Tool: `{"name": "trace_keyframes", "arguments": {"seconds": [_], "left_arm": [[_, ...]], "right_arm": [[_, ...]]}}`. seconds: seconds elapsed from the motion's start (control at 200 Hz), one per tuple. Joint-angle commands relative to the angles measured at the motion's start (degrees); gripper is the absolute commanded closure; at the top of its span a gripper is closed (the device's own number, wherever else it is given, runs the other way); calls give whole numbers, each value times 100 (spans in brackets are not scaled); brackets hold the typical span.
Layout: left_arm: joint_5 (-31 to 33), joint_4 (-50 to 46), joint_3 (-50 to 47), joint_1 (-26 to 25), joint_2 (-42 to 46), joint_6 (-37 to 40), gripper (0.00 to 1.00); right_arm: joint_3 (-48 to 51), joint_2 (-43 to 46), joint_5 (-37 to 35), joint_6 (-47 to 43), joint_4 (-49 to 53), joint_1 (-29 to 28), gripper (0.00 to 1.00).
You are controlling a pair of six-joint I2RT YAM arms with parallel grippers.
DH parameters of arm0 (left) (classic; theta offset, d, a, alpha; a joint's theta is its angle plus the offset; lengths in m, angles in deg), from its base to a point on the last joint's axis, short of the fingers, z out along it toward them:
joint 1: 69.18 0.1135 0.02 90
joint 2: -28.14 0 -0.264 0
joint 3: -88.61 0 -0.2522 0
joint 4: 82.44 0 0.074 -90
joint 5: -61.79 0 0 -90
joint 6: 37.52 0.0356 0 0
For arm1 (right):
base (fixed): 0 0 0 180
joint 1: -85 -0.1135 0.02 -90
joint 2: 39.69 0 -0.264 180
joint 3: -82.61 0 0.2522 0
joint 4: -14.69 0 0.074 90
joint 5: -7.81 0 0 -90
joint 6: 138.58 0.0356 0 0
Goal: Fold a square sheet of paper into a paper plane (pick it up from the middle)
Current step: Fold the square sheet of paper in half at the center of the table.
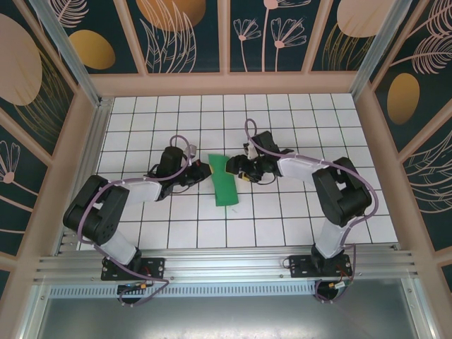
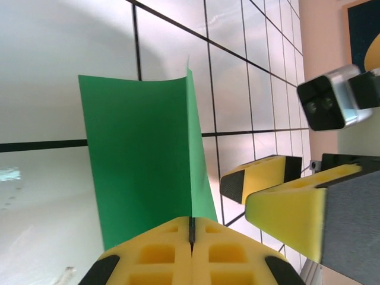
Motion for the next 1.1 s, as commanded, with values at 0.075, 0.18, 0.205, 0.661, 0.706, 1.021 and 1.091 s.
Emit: {"name": "trace_keyframes", "arguments": {"seconds": [0.075, 0.18, 0.205, 0.661, 0.706, 1.021, 1.091], "left_arm": [[3, 307, 338, -167, -257, -212, 100], [-242, 416, 486, -211, -380, -252, 100], [-304, 455, 507, -211, -398, -270, 100], [-789, 913, 549, -211, -304, -665, 100], [-854, 1104, 509, -211, -312, -798, 100], [-819, 1598, 396, -216, -656, -1135, 100], [-623, 1127, 445, -210, -691, -837, 100]], "right_arm": [[193, 433, -144, -302, -61, 42, 29], [501, 672, -147, -74, -399, 151, 28], [587, 735, -137, -4, -503, 188, 28], [929, 425, -281, 668, -818, 440, 58], [871, 319, -227, 630, -772, 406, 62], [626, 72, 47, 470, -659, 210, 63], [686, 257, -306, 476, -487, 299, 62]]}}
